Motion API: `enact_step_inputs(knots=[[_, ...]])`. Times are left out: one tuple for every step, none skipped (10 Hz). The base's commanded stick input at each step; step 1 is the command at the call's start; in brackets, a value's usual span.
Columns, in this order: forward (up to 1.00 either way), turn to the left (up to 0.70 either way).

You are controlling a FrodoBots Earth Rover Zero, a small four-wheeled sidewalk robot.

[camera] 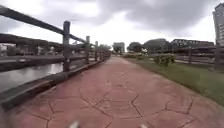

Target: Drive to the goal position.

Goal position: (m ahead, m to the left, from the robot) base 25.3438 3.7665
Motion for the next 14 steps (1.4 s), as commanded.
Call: enact_step_inputs(knots=[[0.70,0.00],[0.70,0.00],[0.70,0.00],[0.70,0.00],[0.70,0.00],[0.70,0.00],[0.70,0.00],[0.70,0.00],[0.70,0.00],[0.70,0.00],[0.70,0.00],[0.70,0.00],[0.70,0.00],[0.70,0.00]])
